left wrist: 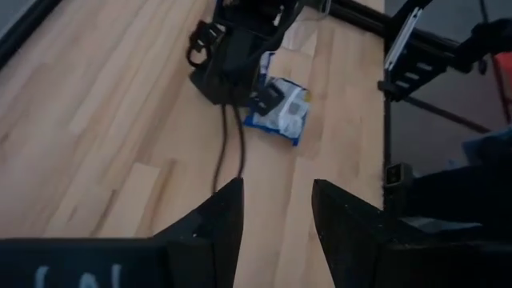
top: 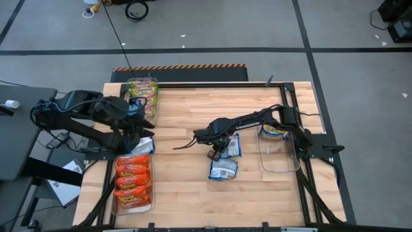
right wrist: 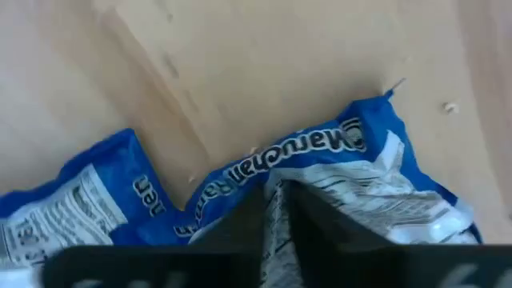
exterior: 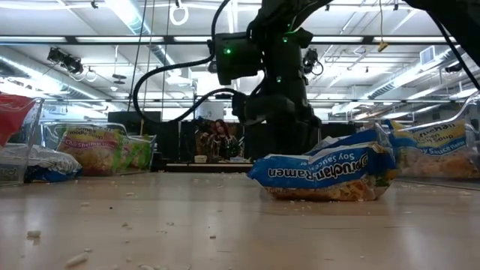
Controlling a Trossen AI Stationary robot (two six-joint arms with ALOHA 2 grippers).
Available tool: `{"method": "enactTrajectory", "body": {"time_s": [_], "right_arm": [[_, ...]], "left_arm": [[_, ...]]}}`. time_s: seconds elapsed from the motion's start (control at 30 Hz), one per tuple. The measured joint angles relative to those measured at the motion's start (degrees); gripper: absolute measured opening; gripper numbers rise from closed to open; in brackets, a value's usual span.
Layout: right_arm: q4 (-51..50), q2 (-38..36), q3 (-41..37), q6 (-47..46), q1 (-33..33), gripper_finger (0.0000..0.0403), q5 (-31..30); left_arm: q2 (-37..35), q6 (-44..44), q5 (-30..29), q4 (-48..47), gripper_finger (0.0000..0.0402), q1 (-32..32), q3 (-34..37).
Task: Sort Maruchan noodles
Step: Put the top right blue noodle pack into the right transparent bin
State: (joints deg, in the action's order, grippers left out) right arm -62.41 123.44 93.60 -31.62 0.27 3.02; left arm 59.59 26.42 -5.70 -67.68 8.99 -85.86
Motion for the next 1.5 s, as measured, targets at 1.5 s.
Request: {"method": "enactTrajectory", "body": {"time_s": [1.5], "right_arm": [[-14.6, -35.0, -4.0, 29.2, 16.2, 0.0004, -5.1]], "left_arm": [[10.7, -0.2, -26.9, 18.0, 0.0153, 14.8, 0.0]]}}
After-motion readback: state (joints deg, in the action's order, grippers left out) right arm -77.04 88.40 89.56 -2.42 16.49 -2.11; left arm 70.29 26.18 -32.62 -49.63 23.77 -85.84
